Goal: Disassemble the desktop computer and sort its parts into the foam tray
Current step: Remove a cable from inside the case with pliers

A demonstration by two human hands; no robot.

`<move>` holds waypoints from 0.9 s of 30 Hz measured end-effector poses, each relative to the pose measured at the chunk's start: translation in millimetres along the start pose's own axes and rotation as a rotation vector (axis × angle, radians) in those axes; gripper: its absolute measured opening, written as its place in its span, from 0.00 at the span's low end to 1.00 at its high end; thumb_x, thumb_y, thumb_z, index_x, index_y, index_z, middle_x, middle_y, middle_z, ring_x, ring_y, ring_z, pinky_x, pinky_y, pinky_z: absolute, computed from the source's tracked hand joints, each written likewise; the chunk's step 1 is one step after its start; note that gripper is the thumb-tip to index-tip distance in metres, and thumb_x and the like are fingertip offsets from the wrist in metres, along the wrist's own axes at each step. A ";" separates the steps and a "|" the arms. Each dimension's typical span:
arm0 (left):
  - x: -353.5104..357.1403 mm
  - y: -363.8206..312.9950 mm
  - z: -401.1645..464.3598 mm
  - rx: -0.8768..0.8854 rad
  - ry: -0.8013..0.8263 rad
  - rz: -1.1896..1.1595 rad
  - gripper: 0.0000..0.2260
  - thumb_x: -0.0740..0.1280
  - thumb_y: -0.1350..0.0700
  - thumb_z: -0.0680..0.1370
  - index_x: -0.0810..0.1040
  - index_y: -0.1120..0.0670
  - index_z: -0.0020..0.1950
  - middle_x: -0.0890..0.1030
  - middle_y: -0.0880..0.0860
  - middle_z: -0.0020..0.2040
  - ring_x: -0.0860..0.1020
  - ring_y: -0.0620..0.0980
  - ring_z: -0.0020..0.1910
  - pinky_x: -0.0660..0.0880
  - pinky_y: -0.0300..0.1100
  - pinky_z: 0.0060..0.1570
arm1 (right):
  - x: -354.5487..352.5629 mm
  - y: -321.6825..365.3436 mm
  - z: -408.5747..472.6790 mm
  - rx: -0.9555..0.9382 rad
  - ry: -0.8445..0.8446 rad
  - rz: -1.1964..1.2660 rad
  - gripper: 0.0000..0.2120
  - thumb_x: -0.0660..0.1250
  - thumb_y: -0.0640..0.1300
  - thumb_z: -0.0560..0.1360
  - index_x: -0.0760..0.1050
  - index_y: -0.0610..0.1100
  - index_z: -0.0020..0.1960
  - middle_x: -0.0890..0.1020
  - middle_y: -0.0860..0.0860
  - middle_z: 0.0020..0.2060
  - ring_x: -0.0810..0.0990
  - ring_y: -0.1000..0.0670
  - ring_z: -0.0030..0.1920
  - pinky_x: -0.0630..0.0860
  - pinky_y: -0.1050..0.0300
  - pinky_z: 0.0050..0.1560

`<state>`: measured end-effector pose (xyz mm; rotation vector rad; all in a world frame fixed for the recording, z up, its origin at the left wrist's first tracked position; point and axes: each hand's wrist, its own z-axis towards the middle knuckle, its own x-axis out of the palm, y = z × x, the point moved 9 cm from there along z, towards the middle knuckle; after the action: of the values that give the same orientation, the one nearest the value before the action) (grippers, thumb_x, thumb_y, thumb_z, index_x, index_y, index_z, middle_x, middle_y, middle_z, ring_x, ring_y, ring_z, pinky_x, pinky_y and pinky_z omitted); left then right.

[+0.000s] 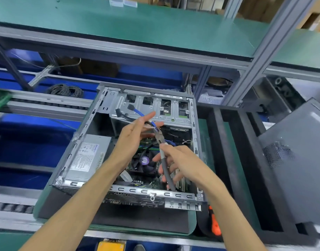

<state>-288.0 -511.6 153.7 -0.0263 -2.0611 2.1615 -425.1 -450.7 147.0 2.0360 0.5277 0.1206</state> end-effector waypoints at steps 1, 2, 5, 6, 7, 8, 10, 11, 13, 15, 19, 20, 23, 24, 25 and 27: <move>-0.3 -1.1 -0.1 0.008 -0.011 -0.024 0.17 0.54 0.44 0.85 0.80 0.43 0.65 0.84 0.52 0.58 0.81 0.52 0.61 0.74 0.53 0.64 | -2.8 -0.9 -0.5 0.004 -0.005 -0.018 0.23 0.58 0.57 0.84 0.82 0.39 0.53 0.83 0.44 0.34 0.83 0.43 0.34 0.82 0.50 0.30; -0.1 -1.8 -0.1 0.012 -0.019 -0.043 0.17 0.54 0.44 0.85 0.80 0.43 0.65 0.84 0.53 0.58 0.81 0.53 0.60 0.76 0.50 0.62 | -5.5 -1.4 -0.9 0.002 -0.013 -0.046 0.23 0.58 0.57 0.84 0.82 0.39 0.53 0.83 0.44 0.34 0.83 0.44 0.33 0.81 0.52 0.30; 3.6 -5.6 -0.8 0.019 -0.018 -0.071 0.16 0.54 0.45 0.85 0.81 0.40 0.63 0.84 0.54 0.58 0.82 0.54 0.59 0.79 0.42 0.57 | -10.2 -1.8 -0.5 -0.013 -0.031 -0.108 0.23 0.57 0.58 0.84 0.83 0.42 0.52 0.84 0.45 0.35 0.84 0.45 0.33 0.83 0.49 0.33; 4.8 -6.9 -0.7 0.024 -0.016 -0.077 0.16 0.54 0.45 0.85 0.81 0.40 0.62 0.84 0.54 0.59 0.83 0.55 0.58 0.79 0.41 0.55 | -10.9 -2.0 -0.3 -0.020 -0.032 -0.111 0.22 0.58 0.58 0.84 0.83 0.43 0.52 0.84 0.45 0.35 0.84 0.45 0.34 0.84 0.47 0.35; 5.5 -8.0 -0.7 0.029 -0.015 -0.080 0.17 0.54 0.46 0.85 0.82 0.40 0.61 0.84 0.54 0.59 0.83 0.55 0.58 0.79 0.41 0.55 | -11.2 -2.2 -0.3 -0.029 -0.036 -0.114 0.22 0.58 0.58 0.83 0.83 0.43 0.51 0.84 0.46 0.35 0.84 0.45 0.34 0.84 0.46 0.36; 6.0 -8.6 -0.6 0.031 -0.015 -0.085 0.17 0.54 0.46 0.85 0.82 0.40 0.61 0.84 0.54 0.59 0.83 0.55 0.57 0.79 0.40 0.54 | -11.5 -1.9 -0.4 -0.043 -0.046 -0.122 0.22 0.58 0.59 0.83 0.83 0.44 0.50 0.84 0.46 0.35 0.84 0.44 0.34 0.84 0.45 0.37; 5.6 -7.1 -1.2 0.022 -0.020 -0.095 0.16 0.54 0.47 0.85 0.82 0.41 0.61 0.83 0.55 0.60 0.83 0.56 0.56 0.80 0.41 0.54 | -12.0 -0.9 0.2 -0.078 -0.083 -0.126 0.21 0.59 0.59 0.83 0.82 0.44 0.49 0.83 0.46 0.35 0.84 0.45 0.34 0.84 0.47 0.34; 5.4 -4.9 -1.9 0.010 -0.023 -0.093 0.16 0.55 0.47 0.85 0.83 0.43 0.61 0.83 0.56 0.60 0.83 0.56 0.55 0.80 0.41 0.53 | -13.0 0.5 0.6 -0.099 -0.113 -0.106 0.21 0.59 0.59 0.83 0.82 0.44 0.48 0.83 0.47 0.34 0.83 0.45 0.33 0.83 0.50 0.33; 6.1 -1.0 -4.5 -0.013 -0.022 -0.083 0.16 0.56 0.47 0.85 0.82 0.46 0.62 0.84 0.56 0.58 0.84 0.55 0.53 0.80 0.41 0.51 | -18.9 6.1 1.0 -0.147 -0.185 -0.063 0.21 0.59 0.59 0.83 0.80 0.43 0.47 0.82 0.48 0.32 0.82 0.47 0.32 0.80 0.54 0.31; 5.7 1.9 -6.4 -0.028 -0.029 -0.101 0.16 0.56 0.48 0.85 0.81 0.48 0.64 0.85 0.54 0.56 0.84 0.54 0.52 0.80 0.41 0.50 | -24.6 11.8 1.8 -0.171 -0.207 -0.076 0.22 0.60 0.60 0.82 0.80 0.44 0.46 0.82 0.49 0.32 0.82 0.48 0.31 0.80 0.55 0.31; -0.2 9.2 -3.2 -0.161 -0.055 -0.285 0.16 0.58 0.50 0.85 0.76 0.55 0.68 0.84 0.59 0.56 0.84 0.57 0.55 0.81 0.42 0.48 | -26.3 8.3 1.5 -0.140 -0.171 -0.116 0.21 0.60 0.61 0.82 0.82 0.45 0.47 0.82 0.50 0.33 0.82 0.48 0.32 0.83 0.49 0.37; 0.4 12.7 -2.5 -0.219 -0.047 -0.355 0.16 0.60 0.52 0.84 0.75 0.57 0.68 0.84 0.60 0.57 0.83 0.57 0.56 0.81 0.43 0.48 | -26.6 5.8 1.7 -0.131 -0.176 -0.139 0.21 0.59 0.61 0.82 0.82 0.46 0.48 0.83 0.50 0.33 0.83 0.48 0.32 0.83 0.47 0.39; 4.2 19.9 -1.7 -0.336 0.030 -0.465 0.16 0.65 0.61 0.81 0.73 0.59 0.69 0.82 0.62 0.60 0.82 0.58 0.59 0.81 0.44 0.52 | -26.8 -3.0 4.8 -0.090 -0.193 -0.111 0.20 0.59 0.60 0.82 0.82 0.46 0.50 0.82 0.50 0.33 0.83 0.48 0.33 0.84 0.45 0.41; 5.0 20.7 -1.7 -0.346 0.057 -0.471 0.18 0.65 0.64 0.80 0.72 0.59 0.70 0.82 0.62 0.61 0.81 0.58 0.61 0.80 0.44 0.54 | -27.3 -4.3 5.7 -0.082 -0.200 -0.104 0.20 0.59 0.59 0.82 0.82 0.46 0.50 0.83 0.50 0.33 0.83 0.48 0.33 0.84 0.44 0.41; 5.4 21.0 -1.5 -0.348 0.075 -0.467 0.19 0.65 0.66 0.80 0.71 0.59 0.70 0.82 0.61 0.61 0.81 0.58 0.61 0.80 0.43 0.54 | -27.3 -4.9 6.7 -0.077 -0.200 -0.105 0.20 0.59 0.59 0.83 0.82 0.46 0.51 0.83 0.50 0.33 0.83 0.48 0.33 0.84 0.44 0.41; 4.0 23.3 -0.6 -0.350 0.064 -0.429 0.18 0.65 0.66 0.80 0.72 0.59 0.70 0.83 0.60 0.60 0.82 0.56 0.60 0.80 0.41 0.51 | -25.7 -5.5 7.4 -0.067 -0.181 -0.115 0.21 0.59 0.60 0.82 0.82 0.46 0.50 0.83 0.49 0.34 0.83 0.48 0.33 0.84 0.46 0.39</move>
<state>-294.2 -511.5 130.9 0.2749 -2.1416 1.5221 -447.8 -465.1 142.0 1.9242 0.5179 -0.1130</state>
